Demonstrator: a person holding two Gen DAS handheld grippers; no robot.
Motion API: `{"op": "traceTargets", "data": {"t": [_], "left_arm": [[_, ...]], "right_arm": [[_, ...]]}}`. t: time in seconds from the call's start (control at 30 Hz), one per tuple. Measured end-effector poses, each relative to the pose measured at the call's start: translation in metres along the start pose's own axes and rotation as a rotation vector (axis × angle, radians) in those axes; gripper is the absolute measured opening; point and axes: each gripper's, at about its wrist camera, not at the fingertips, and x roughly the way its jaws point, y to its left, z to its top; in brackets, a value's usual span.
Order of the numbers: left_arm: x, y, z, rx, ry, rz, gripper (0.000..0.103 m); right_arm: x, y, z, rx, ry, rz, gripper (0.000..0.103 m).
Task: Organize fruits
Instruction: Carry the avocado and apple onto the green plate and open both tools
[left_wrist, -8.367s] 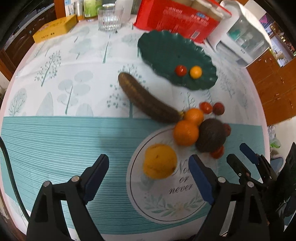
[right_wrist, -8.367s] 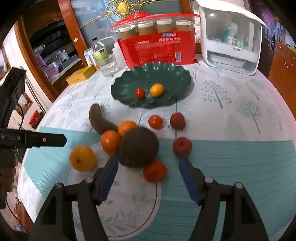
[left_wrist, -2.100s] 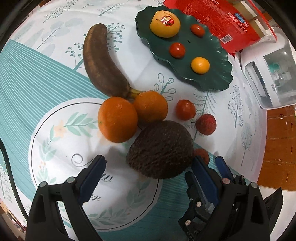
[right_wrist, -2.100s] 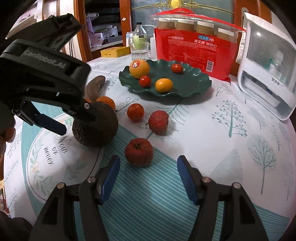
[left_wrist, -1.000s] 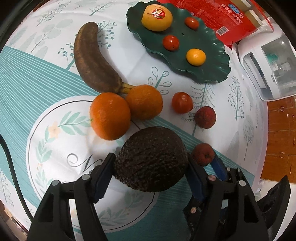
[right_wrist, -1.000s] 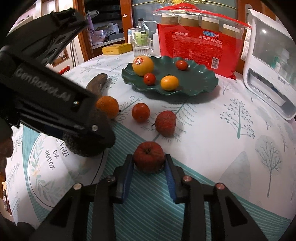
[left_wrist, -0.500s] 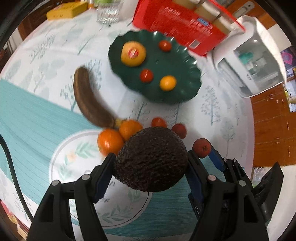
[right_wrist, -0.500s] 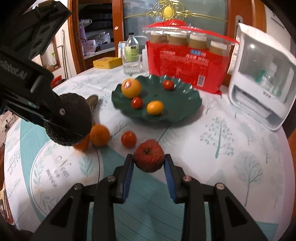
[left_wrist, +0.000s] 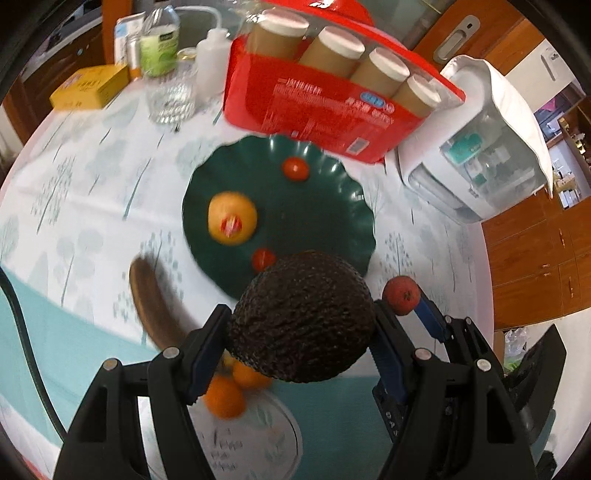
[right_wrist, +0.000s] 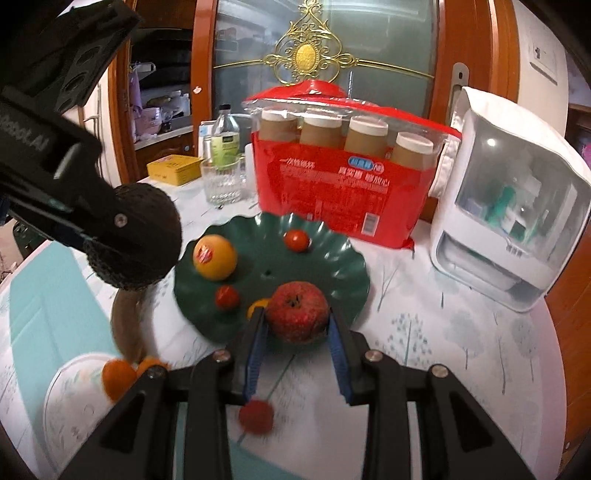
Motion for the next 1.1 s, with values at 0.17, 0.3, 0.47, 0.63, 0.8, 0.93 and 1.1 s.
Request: {"op": "traceTargets", "data": {"t": [0.17, 0.3, 0.47, 0.63, 0.8, 0.93, 1.1], "left_arm": [[0.019, -0.002, 0.033, 0.035, -0.017, -0.011, 0.071], [0.039, -0.004, 0.052, 0.054, -0.033, -0.022, 0.071], [0.069, -0.005, 0.067, 0.071, -0.006, -0.023, 0.071], [0.090, -0.005, 0.072, 0.081, 0.041, -0.034, 0.071], [0.090, -0.010, 0.074, 0.109, 0.013, -0.063, 0.061], [0.078, -0.019, 0.072, 0.158, -0.022, -0.058, 0.062], [0.055, -0.016, 0.067, 0.148, -0.054, -0.064, 0.063]], "right_arm": [[0.021, -0.003, 0.013, 0.012, -0.003, -0.023, 0.033], [0.041, -0.006, 0.016, 0.020, 0.007, -0.033, 0.033], [0.064, -0.008, 0.013, 0.023, 0.042, -0.034, 0.033], [0.076, -0.013, 0.009, 0.028, 0.079, -0.027, 0.033], [0.082, -0.019, 0.007, 0.040, 0.097, -0.028, 0.033], [0.083, -0.022, 0.006, 0.060, 0.112, -0.027, 0.034], [0.071, -0.019, 0.008, 0.088, 0.110, -0.033, 0.048]]}}
